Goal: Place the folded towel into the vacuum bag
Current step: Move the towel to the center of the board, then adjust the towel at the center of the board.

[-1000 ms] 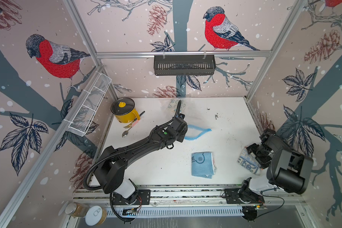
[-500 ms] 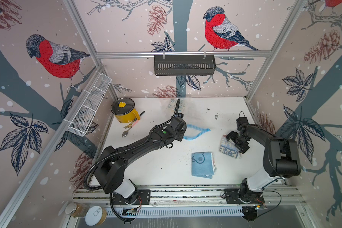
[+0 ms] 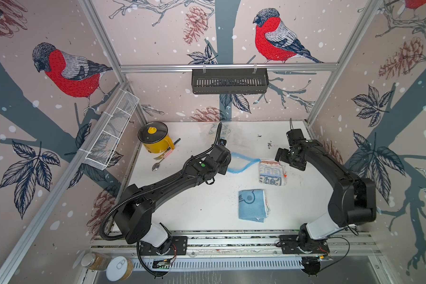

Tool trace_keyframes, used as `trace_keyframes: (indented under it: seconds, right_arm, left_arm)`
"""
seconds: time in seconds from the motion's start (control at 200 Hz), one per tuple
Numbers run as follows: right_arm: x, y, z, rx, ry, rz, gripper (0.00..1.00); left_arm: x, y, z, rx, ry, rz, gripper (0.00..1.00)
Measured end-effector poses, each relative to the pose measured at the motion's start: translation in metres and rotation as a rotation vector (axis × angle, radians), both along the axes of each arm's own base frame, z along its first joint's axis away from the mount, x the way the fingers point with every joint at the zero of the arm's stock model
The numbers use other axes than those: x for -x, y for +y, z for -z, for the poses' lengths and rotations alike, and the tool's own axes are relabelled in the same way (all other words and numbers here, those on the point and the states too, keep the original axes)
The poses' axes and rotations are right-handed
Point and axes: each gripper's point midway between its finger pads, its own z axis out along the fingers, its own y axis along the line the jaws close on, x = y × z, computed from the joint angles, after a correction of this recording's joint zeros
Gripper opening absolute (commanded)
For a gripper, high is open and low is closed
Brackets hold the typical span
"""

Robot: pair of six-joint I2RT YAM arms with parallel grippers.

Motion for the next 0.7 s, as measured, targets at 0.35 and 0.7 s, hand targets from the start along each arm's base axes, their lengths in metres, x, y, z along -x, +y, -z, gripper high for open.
trace_keyframes:
  seconds: [0.35,0.7]
  right_arm:
    - [0.017,0.07,0.017,0.139,0.051,-0.414,0.96]
    - [0.024,0.07,0.075,0.047,0.16,-0.359,0.96]
  left_arm:
    - [-0.004,0.011,-0.006,0.016,-0.013,-0.05,0.0]
    - [-0.008,0.018,-0.004,0.021,-0.01,-0.083,0.0]
